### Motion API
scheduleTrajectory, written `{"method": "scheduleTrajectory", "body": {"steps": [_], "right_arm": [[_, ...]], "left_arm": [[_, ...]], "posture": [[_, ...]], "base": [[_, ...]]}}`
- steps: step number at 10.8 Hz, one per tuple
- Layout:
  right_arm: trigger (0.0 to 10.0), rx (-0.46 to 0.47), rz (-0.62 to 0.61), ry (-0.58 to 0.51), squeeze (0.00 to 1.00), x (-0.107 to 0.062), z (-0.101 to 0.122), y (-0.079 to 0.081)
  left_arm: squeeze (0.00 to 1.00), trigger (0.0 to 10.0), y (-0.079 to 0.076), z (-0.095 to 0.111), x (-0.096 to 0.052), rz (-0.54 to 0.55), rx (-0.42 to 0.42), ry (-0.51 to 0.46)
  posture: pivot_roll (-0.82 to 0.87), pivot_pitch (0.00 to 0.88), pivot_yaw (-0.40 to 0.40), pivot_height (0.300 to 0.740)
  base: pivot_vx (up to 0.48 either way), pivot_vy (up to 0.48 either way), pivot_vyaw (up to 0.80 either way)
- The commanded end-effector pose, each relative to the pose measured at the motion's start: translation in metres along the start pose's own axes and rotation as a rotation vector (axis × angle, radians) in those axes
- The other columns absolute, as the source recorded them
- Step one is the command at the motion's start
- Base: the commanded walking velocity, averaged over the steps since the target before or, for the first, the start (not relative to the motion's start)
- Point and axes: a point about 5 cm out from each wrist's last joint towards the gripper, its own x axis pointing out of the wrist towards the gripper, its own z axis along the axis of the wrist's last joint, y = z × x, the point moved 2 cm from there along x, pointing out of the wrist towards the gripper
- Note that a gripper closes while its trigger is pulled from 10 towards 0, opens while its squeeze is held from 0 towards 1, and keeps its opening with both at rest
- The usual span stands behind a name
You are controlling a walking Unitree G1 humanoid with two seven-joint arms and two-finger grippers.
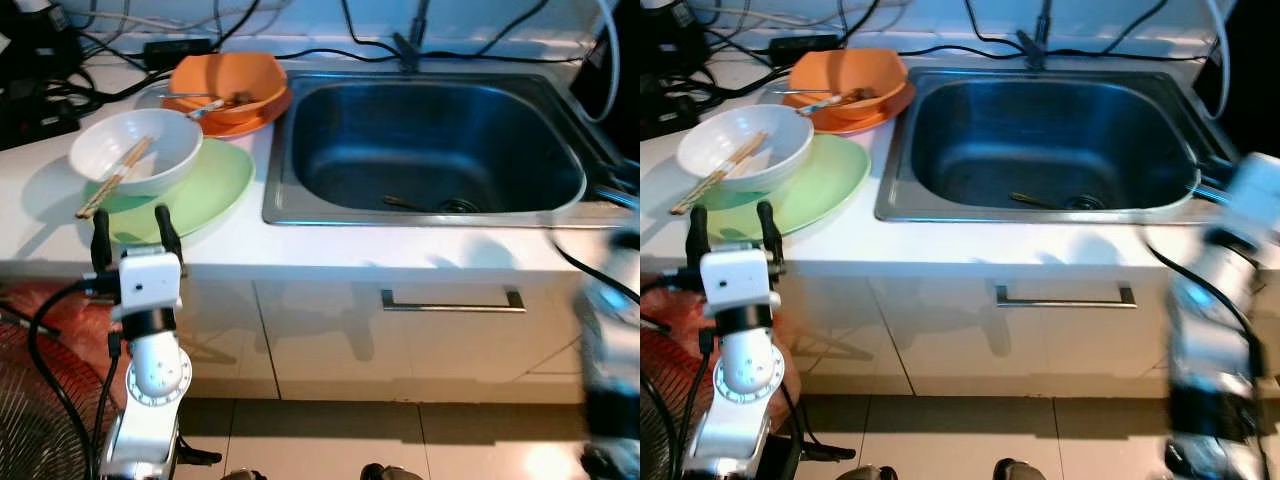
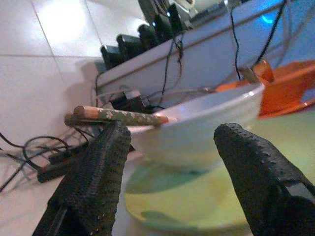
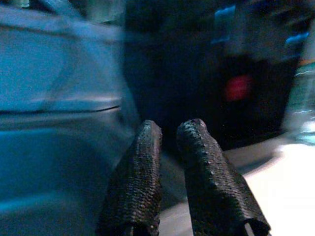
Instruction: Kitchen organization
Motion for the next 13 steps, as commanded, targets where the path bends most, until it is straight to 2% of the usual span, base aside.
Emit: {"method": "scheduleTrajectory", "body": {"steps": [1,2,3,4,6,7,9,13], "right_arm": [[10.0,0.059,0.057,0.039,0.0,0.003,-0.005,0.005],[10.0,0.14,0.156,0.078,0.0,0.006,-0.007,0.018],[10.0,0.287,0.371,0.153,0.0,0.001,-0.011,0.044],[10.0,0.308,0.516,0.153,0.0,-0.008,-0.009,0.06],[10.0,0.408,0.845,0.197,0.0,-0.038,-0.013,0.091],[10.0,0.398,0.917,0.2,0.0,-0.047,-0.015,0.098],[10.0,0.465,1.132,0.206,0.0,-0.073,-0.014,0.116],[10.0,0.523,1.214,0.193,0.0,-0.082,-0.011,0.125]], "left_arm": [[0.0,10.0,0.001,-0.002,-0.001,-0.011,0.013,0.002],[0.0,10.0,0.002,-0.002,0.0,-0.009,0.015,-0.001],[0.0,10.0,0.002,-0.002,0.0,-0.01,0.015,-0.004],[0.0,10.0,0.002,-0.002,0.0,-0.012,0.015,-0.005],[0.0,10.0,-0.001,0.0,0.002,-0.037,0.005,-0.011],[0.0,10.0,-0.001,0.0,0.003,-0.038,0.005,-0.013],[0.0,10.0,0.0,0.002,0.006,-0.035,0.001,-0.021],[0.0,10.0,-0.005,0.005,0.011,-0.082,-0.028,-0.032]], "posture": [[-0.01,0.103,-0.011,0.74],[0.0,0.101,-0.01,0.74],[0.0,0.102,-0.009,0.74],[0.0,0.102,-0.009,0.74],[0.01,0.104,-0.006,0.74],[0.01,0.109,-0.002,0.74],[0.01,0.112,-0.002,0.74],[0.02,0.126,0.003,0.74]], "base": [[0.0,0.0,0.0],[0.0,0.0,0.0],[0.0,0.0,0.0],[0.0,0.0,0.0],[0.0,0.0,0.0],[0.0,0.0,0.0],[0.0,0.0,0.0],[0.0,0.0,0.0]]}}
